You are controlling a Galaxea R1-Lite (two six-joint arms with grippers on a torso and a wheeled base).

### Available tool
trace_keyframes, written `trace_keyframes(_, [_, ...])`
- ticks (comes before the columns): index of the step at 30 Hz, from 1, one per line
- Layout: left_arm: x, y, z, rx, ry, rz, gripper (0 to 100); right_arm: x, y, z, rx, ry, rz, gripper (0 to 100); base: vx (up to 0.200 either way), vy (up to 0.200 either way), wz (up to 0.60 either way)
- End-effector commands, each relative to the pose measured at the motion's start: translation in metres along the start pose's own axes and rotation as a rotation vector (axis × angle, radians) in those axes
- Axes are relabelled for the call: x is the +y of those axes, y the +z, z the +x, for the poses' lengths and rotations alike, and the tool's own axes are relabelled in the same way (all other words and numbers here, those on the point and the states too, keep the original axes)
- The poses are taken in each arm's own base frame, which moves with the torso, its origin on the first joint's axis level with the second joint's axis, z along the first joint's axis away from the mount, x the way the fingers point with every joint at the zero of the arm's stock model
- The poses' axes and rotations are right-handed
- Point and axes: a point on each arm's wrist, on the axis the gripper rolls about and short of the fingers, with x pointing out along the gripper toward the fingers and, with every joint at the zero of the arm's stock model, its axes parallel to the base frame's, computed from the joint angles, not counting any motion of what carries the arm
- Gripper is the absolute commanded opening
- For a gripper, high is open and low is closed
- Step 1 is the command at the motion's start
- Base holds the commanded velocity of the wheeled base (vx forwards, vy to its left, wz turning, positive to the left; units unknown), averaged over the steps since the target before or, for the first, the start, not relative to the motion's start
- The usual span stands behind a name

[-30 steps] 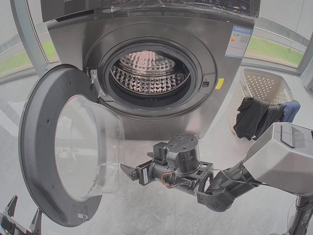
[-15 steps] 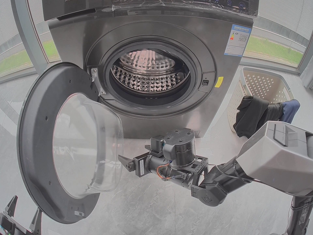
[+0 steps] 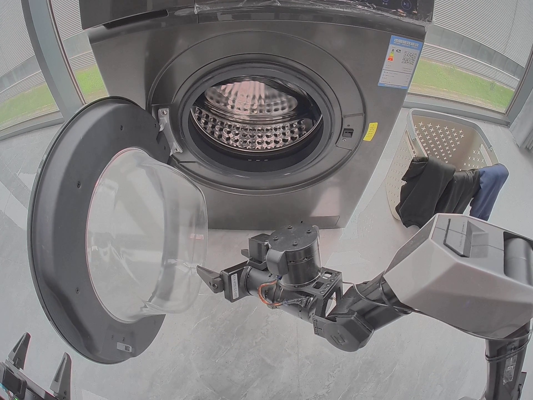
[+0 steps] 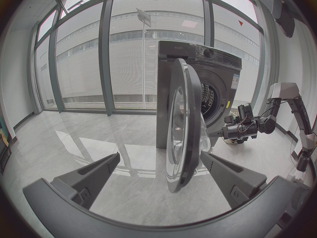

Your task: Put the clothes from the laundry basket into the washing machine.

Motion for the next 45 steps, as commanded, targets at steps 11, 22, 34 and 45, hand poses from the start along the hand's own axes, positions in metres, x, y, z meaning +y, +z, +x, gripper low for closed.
trace_keyframes(11, [0.000,-0.004,0.001,0.015,0.003,-0.001,100,0.025,-0.007,0.021,-0.032,0.053,-0.006,100,0.000,0.000,0.00])
trace_keyframes(22, [0.000,-0.004,0.001,0.012,0.003,-0.002,100,0.016,0.014,0.035,-0.125,-0.003,0.034,100,0.000,0.000,0.00])
trace_keyframes(34, [0.000,-0.004,0.001,0.010,0.003,-0.002,100,0.022,0.007,0.055,-0.098,0.002,0.029,100,0.000,0.000,0.00])
trace_keyframes(45, [0.000,-0.004,0.001,0.012,0.003,-0.002,100,0.038,0.027,0.069,-0.206,0.037,0.046,100,0.000,0.000,0.00])
